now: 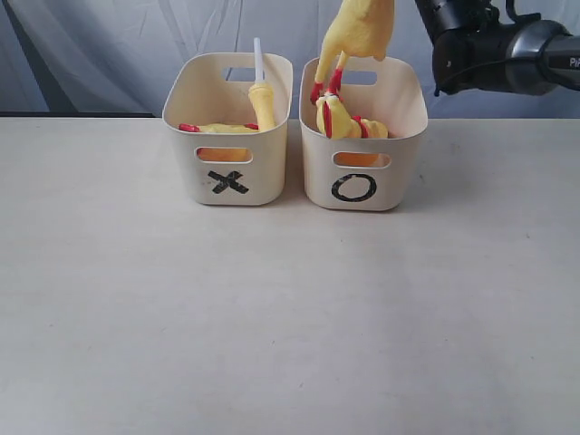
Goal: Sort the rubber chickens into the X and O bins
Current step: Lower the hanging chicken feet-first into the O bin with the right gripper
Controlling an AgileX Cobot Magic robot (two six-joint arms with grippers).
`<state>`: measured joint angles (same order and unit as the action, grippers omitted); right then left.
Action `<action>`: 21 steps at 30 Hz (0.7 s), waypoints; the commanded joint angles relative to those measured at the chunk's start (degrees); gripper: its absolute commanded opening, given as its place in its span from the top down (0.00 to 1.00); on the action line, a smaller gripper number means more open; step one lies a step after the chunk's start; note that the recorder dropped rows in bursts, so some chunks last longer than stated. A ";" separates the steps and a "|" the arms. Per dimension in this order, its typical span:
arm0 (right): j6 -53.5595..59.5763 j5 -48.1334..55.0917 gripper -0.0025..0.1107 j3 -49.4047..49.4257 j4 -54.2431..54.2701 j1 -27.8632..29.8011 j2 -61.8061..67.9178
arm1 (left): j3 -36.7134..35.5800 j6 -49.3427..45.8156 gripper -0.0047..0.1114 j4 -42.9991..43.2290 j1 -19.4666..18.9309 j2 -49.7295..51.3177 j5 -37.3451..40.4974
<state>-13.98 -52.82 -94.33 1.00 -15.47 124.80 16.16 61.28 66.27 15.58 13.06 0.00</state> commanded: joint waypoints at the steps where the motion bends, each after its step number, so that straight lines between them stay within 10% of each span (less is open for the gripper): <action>1: 0.68 -0.84 0.99 -1.98 -1.00 0.07 1.49 | -0.15 0.16 0.96 -0.43 -0.05 -0.42 0.43; 21: 1.38 1.55 0.99 -3.07 -1.00 0.04 5.73 | -0.15 0.16 0.96 -0.43 -0.05 -0.42 0.43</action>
<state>-13.01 -51.02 -96.80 0.00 -15.59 131.01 16.16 61.28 66.27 15.58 13.06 0.00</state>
